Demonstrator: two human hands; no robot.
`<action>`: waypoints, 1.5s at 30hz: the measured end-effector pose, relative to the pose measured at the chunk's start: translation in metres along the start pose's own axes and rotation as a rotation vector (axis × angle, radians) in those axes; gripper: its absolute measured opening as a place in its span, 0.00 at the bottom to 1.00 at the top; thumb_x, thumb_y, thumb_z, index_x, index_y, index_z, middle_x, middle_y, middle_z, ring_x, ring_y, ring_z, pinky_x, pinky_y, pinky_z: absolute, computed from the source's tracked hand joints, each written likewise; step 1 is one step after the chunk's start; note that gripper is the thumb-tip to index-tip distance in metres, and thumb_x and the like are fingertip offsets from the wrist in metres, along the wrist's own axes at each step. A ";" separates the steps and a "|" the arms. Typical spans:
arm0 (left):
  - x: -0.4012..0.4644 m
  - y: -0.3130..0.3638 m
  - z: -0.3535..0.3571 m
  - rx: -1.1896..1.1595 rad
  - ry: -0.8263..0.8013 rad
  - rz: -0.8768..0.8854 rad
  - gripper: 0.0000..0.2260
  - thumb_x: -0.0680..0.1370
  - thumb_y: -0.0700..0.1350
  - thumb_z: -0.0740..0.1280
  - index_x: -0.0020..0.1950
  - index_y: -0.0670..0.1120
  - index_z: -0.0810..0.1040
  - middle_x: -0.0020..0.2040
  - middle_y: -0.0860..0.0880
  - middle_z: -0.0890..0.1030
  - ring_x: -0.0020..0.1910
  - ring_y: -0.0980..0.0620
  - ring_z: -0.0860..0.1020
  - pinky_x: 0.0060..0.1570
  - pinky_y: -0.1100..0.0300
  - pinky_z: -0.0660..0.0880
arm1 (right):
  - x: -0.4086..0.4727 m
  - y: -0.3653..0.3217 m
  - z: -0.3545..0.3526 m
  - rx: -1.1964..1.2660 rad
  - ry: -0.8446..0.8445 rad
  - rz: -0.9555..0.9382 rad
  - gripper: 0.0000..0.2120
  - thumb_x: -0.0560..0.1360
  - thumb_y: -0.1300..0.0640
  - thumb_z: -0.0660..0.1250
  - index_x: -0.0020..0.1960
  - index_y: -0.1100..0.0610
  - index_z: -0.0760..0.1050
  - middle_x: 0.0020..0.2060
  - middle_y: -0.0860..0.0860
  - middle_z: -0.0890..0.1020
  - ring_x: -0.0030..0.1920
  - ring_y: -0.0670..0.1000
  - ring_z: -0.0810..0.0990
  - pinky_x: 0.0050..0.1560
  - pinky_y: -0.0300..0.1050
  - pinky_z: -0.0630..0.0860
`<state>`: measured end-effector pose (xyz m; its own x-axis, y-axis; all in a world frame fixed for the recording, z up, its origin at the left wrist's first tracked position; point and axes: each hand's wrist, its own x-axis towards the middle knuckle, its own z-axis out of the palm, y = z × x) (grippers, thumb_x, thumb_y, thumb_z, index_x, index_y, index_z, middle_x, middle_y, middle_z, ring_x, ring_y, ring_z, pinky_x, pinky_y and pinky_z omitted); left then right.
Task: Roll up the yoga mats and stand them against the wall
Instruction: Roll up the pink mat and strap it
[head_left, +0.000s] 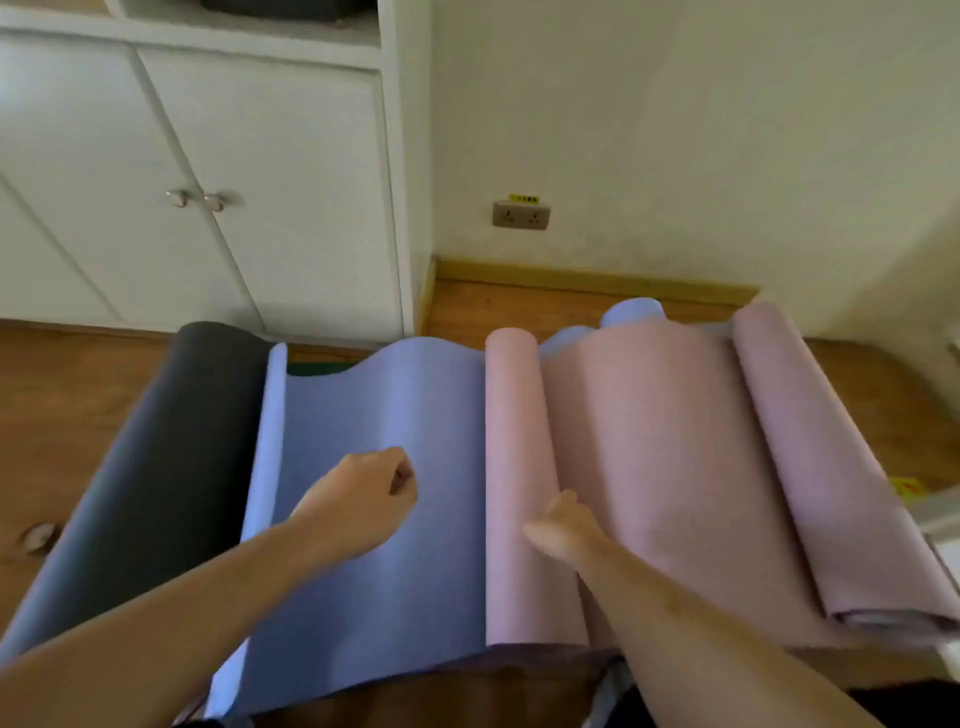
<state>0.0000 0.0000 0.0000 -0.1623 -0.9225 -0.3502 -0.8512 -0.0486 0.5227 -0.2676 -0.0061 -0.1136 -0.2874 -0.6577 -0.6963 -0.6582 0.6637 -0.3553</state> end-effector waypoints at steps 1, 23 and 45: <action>0.011 -0.011 0.006 -0.018 -0.013 -0.003 0.07 0.82 0.51 0.62 0.45 0.55 0.76 0.39 0.53 0.81 0.35 0.49 0.81 0.34 0.50 0.82 | 0.012 0.003 0.009 0.007 -0.031 0.063 0.51 0.78 0.46 0.72 0.86 0.63 0.43 0.82 0.61 0.61 0.79 0.63 0.68 0.71 0.50 0.72; 0.005 0.024 -0.046 0.522 0.343 0.664 0.45 0.68 0.50 0.81 0.80 0.51 0.60 0.75 0.51 0.65 0.73 0.45 0.70 0.70 0.48 0.74 | -0.139 -0.086 -0.104 -1.084 0.189 -1.083 0.35 0.71 0.67 0.73 0.70 0.43 0.65 0.56 0.51 0.76 0.54 0.57 0.78 0.44 0.51 0.69; 0.059 0.207 0.060 1.049 0.054 1.019 0.11 0.69 0.48 0.75 0.45 0.53 0.74 0.39 0.52 0.81 0.38 0.50 0.82 0.31 0.56 0.72 | -0.044 0.182 -0.275 -0.006 0.372 -0.108 0.35 0.77 0.41 0.74 0.79 0.53 0.68 0.74 0.52 0.74 0.74 0.58 0.73 0.71 0.51 0.72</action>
<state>-0.2163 -0.0414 0.0407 -0.9052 -0.4007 -0.1417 -0.3512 0.8929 -0.2816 -0.5655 0.0458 0.0241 -0.4481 -0.8090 -0.3804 -0.7027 0.5818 -0.4096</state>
